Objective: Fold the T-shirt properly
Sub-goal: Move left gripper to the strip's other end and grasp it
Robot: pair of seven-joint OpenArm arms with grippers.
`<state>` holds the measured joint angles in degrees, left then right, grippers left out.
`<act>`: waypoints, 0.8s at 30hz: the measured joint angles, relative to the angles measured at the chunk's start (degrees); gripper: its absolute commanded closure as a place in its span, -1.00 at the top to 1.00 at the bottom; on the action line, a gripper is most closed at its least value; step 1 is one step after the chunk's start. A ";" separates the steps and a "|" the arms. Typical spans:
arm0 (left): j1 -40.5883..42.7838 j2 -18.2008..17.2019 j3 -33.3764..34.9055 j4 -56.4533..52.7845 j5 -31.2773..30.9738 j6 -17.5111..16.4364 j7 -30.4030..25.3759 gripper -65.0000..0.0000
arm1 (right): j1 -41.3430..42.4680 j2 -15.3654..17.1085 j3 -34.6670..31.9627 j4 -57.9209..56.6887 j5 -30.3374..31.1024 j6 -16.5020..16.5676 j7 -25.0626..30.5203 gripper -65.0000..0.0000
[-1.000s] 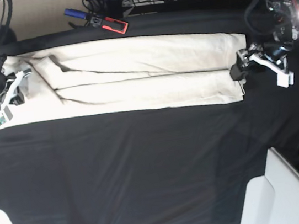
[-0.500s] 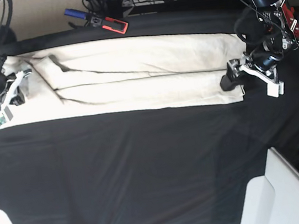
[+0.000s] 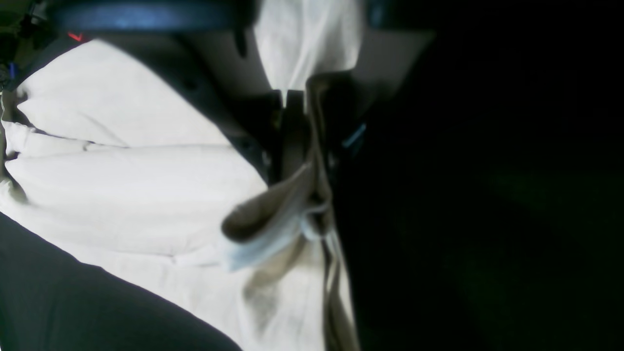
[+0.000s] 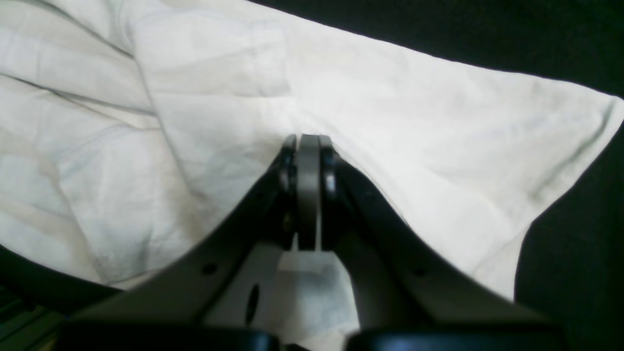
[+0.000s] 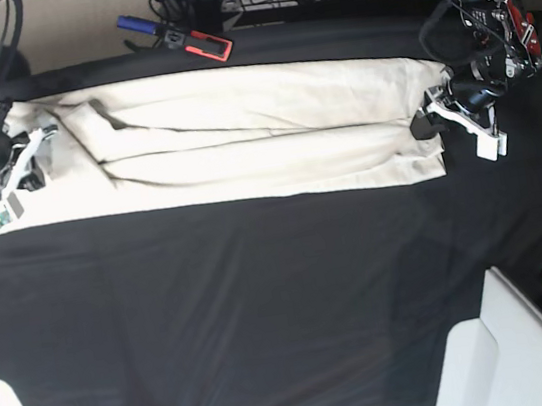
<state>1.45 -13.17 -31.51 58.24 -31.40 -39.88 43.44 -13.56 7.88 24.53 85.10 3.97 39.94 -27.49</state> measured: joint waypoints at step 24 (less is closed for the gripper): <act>12.74 2.84 23.78 35.98 0.96 23.82 -2.54 -1.00 | 0.17 -0.02 0.09 -3.80 0.00 0.00 0.00 -1.00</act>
<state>14.20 -10.33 -7.73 94.21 -30.44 -16.05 40.91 -13.39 7.86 24.62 81.30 3.97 39.94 -27.49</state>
